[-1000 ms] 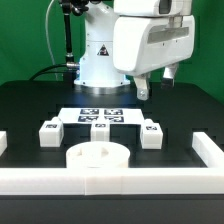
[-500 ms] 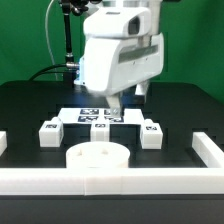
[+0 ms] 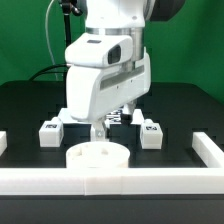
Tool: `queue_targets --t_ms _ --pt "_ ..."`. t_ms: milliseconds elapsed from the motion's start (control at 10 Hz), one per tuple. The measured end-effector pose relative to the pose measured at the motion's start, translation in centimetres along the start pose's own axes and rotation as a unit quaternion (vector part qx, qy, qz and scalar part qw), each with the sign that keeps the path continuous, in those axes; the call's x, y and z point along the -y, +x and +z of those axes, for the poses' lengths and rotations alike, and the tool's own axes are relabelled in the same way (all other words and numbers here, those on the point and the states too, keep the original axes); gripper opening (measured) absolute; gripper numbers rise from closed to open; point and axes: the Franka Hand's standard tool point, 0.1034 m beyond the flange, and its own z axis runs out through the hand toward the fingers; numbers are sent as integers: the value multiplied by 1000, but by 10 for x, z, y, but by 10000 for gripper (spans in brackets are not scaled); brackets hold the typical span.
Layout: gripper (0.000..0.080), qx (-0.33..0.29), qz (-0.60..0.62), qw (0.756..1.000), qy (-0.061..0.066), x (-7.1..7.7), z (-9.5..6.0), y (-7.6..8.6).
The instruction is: Assemble stool
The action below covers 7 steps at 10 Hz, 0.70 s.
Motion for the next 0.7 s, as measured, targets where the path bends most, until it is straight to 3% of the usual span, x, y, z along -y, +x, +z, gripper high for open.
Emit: queue_targets --t_ms 700 --pt "650 1 2 1000 6 -4 17 1"
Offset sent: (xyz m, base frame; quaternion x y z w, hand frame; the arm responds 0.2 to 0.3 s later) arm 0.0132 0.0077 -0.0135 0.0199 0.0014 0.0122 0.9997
